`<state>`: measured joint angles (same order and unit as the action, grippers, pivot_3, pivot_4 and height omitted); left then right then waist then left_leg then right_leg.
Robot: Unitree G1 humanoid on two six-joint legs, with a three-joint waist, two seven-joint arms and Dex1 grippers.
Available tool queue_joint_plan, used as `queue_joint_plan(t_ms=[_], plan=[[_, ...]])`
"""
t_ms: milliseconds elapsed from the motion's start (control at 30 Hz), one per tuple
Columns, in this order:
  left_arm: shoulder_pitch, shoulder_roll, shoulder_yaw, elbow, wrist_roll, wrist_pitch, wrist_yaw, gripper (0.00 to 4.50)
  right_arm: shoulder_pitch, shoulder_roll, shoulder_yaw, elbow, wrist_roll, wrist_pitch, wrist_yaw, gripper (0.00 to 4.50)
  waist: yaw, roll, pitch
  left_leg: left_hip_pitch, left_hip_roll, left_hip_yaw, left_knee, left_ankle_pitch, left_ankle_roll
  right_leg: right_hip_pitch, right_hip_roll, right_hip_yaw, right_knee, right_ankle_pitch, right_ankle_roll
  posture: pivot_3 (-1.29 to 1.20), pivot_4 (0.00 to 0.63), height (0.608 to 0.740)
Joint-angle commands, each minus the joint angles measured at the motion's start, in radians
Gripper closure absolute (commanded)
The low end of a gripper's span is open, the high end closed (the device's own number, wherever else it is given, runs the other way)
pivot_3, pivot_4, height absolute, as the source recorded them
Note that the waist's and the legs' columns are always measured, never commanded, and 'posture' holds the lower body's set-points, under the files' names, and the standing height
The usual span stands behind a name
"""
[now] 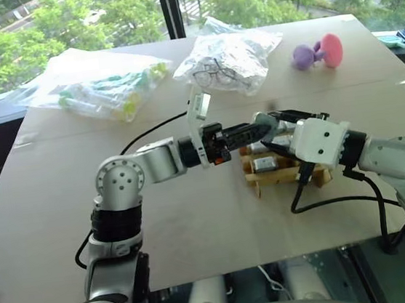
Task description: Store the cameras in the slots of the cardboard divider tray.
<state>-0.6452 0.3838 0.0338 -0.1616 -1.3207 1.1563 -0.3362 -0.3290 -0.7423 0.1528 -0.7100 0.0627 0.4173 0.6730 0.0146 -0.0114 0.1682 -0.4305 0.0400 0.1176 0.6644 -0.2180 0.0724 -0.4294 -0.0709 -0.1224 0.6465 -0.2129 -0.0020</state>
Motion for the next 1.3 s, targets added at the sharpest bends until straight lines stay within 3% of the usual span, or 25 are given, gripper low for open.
queue_joint_plan(t_ms=[33,67,100,133,200,267,400,567,667,933,1100,1267,1300], plan=[[-0.039,-0.016,0.020,-0.009,-0.015,0.002,-0.008,3.66,0.005,-0.002,-0.048,-0.045,0.039,0.015,0.022,2.12,0.000,0.000,0.000,0.000,0.000,0.000,0.001,0.000,0.000,0.000,0.000,0.000,0.000,0.000,0.000,0.00,0.150,0.740],[-0.048,-0.021,0.018,-0.007,-0.007,-0.003,-0.018,3.66,0.011,0.002,-0.061,-0.046,0.052,0.025,0.022,1.50,0.000,0.000,0.000,0.000,0.000,0.000,0.001,0.000,0.000,0.000,0.000,0.000,0.001,0.000,0.000,0.00,0.150,0.740],[-0.062,-0.025,0.014,-0.002,0.004,-0.008,-0.030,3.66,0.022,0.000,-0.077,-0.044,0.055,0.026,0.019,1.50,0.002,0.000,0.000,0.000,0.000,0.000,0.001,0.000,0.000,0.001,0.000,0.000,0.001,0.000,0.000,0.00,0.150,0.740],[-0.075,-0.024,0.003,-0.001,0.029,-0.017,-0.049,3.67,0.041,-0.002,-0.100,-0.044,0.053,0.028,0.011,0.80,0.003,0.000,0.000,0.000,0.000,-0.001,0.001,0.000,0.000,0.001,0.000,0.000,0.001,0.000,0.000,0.00,0.150,0.740],[-0.100,0.004,-0.053,-0.011,0.125,-0.057,-0.144,3.67,0.099,0.019,-0.194,-0.042,0.095,0.072,-0.015,0.05,0.007,-0.001,0.000,-0.001,0.000,-0.001,0.002,0.000,0.000,0.001,0.000,-0.001,0.001,0.000,0.000,0.00,0.150,0.740],[-0.120,0.040,-0.132,-0.018,0.232,-0.112,-0.265,3.67,0.161,0.045,-0.328,-0.017,0.210,0.066,0.022,0.05,0.006,-0.001,0.000,-0.001,-0.001,-0.001,0.002,0.000,0.000,0.001,0.000,-0.001,0.001,0.000,0.000,0.00,0.150,0.740],[-0.182,0.089,-0.304,0.032,0.438,-0.234,-0.497,3.67,0.293,-0.037,-0.565,0.050,0.386,0.071,0.216,0.05,0.011,-0.001,0.000,-0.001,-0.002,0.000,0.001,-0.001,0.001,0.001,0.002,-0.001,0.000,0.000,0.000,0.00,0.150,0.740],[-0.297,0.024,-0.445,0.239,0.647,-0.362,-0.665,3.67,0.389,-0.138,-0.719,0.140,0.522,0.078,0.401,0.05,0.013,0.000,0.000,-0.001,-0.001,-0.001,0.002,-0.004,0.007,0.001,0.001,-0.002,0.000,0.000,-0.001,0.00,0.150,0.740],[-0.335,-0.022,-0.528,0.362,0.780,-0.453,-0.735,3.67,0.423,-0.184,-0.754,0.169,0.550,0.065,0.470,0.05,0.013,0.000,0.000,-0.001,-0.001,-0.002,0.002,-0.004,0.007,0.001,0.000,-0.001,0.000,0.000,-0.001,0.00,0.150,0.740],[-0.404,-0.122,-0.619,0.666,1.054,-0.675,-0.828,3.67,0.450,-0.167,-0.750,0.139,0.536,0.028,0.423,0.05,0.012,-0.001,0.000,-0.002,0.000,-0.002,0.002,-0.005,0.007,0.000,0.000,-0.002,-0.001,0.000,-0.001,0.00,0.150,0.740],[-0.425,-0.138,-0.601,0.700,1.141,-0.696,-0.847,3.67,0.499,-0.159,-0.769,0.110,0.537,0.025,0.403,0.05,0.016,-0.001,0.000,-0.003,-0.001,-0.002,0.003,-0.006,0.009,0.000,-0.001,-0.002,-0.001,0.000,0.000,0.00,0.150,0.740],[-0.408,-0.118,-0.627,0.613,1.211,-0.671,-0.866,3.67,0.522,-0.160,-0.769,0.110,0.524,0.028,0.373,0.05,0.008,-0.001,0.000,-0.002,0.000,-0.002,0.004,-0.006,0.009,0.001,-0.001,-0.002,-0.001,0.000,0.000,0.00,0.150,0.740],[-0.399,-0.116,-0.629,0.571,1.218,-0.661,-0.864,3.17,0.520,-0.159,-0.764,0.112,0.521,0.029,0.361,0.02,0.008,-0.001,0.000,-0.002,0.000,-0.002,0.004,-0.006,0.009,0.001,-0.001,-0.002,-0.001,0.000,-0.001,0.00,0.150,0.740]])
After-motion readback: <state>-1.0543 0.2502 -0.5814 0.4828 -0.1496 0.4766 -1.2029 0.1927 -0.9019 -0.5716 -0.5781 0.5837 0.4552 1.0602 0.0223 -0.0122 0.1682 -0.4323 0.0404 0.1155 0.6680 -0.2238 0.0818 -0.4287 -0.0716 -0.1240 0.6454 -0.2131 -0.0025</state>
